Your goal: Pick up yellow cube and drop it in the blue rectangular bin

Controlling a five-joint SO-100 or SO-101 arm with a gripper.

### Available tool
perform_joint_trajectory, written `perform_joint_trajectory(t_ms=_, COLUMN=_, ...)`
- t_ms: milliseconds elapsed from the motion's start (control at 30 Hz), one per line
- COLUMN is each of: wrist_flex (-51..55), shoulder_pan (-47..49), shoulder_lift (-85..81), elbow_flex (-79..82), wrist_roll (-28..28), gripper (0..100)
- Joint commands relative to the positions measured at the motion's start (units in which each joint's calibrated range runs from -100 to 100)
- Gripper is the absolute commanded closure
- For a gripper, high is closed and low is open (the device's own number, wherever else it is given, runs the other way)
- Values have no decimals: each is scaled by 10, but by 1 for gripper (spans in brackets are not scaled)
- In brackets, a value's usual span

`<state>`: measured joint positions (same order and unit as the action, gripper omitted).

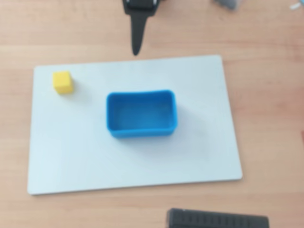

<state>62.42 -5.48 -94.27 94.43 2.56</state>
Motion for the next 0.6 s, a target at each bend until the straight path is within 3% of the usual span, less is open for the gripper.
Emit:
perform_joint_trajectory(t_ms=0, wrist_flex=2, shoulder_pan=15, shoulder_lift=-20, elbow_flex=-1, wrist_roll=13, gripper=100)
perform_joint_trajectory(t_ms=567, wrist_flex=2, shoulder_pan=-18, shoulder_lift=-1, elbow_flex=-70, wrist_roll=20, gripper=100)
